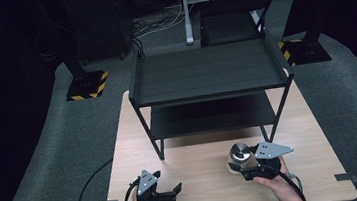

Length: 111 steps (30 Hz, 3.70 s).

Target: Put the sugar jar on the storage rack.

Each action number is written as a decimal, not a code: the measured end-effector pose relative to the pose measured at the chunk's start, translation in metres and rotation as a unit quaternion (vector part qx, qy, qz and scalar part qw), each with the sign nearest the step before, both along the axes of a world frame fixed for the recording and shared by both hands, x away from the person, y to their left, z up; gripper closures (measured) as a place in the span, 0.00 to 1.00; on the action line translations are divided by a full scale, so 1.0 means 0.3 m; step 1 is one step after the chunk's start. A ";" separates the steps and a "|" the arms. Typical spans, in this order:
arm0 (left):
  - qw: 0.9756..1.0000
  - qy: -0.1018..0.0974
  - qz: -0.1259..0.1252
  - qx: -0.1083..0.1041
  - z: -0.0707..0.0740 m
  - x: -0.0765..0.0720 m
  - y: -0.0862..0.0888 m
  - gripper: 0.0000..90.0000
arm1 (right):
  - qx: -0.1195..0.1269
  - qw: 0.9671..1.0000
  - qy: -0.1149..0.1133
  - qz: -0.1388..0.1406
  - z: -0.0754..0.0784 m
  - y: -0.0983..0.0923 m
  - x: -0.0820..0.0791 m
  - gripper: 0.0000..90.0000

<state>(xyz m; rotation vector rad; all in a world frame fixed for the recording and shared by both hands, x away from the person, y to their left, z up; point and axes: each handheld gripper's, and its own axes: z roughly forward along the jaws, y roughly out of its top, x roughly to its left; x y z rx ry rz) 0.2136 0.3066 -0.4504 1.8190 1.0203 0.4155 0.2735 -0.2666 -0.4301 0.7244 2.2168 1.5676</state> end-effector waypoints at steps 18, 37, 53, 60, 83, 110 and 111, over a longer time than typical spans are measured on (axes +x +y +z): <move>1.000 0.001 -0.001 0.001 0.000 0.003 0.000 0.07 | 0.020 0.999 -0.041 -0.002 0.256 0.058 0.119 0.35; 1.000 0.001 -0.003 -0.001 -0.001 0.006 0.004 0.07 | -0.015 0.995 -0.059 -0.082 0.292 0.202 0.215 0.35; 1.000 0.002 -0.004 0.001 0.000 0.008 0.000 0.07 | -0.002 0.995 -0.067 -0.071 0.285 0.162 0.190 0.21; 1.000 0.002 -0.003 0.000 -0.001 0.006 0.001 0.07 | -0.009 0.996 -0.074 -0.040 0.271 0.071 0.123 0.16; 1.000 0.003 -0.001 0.001 0.000 0.002 -0.003 0.07 | -0.027 0.997 -0.025 -0.062 -0.084 -0.223 -0.155 0.10; 1.000 0.002 -0.002 0.002 0.001 0.005 -0.006 0.07 | 0.001 0.992 0.014 -0.126 -0.147 -0.320 -0.216 0.10; 1.000 0.002 -0.003 0.003 0.001 0.006 -0.007 0.07 | 0.001 0.992 0.015 -0.126 -0.147 -0.320 -0.215 0.10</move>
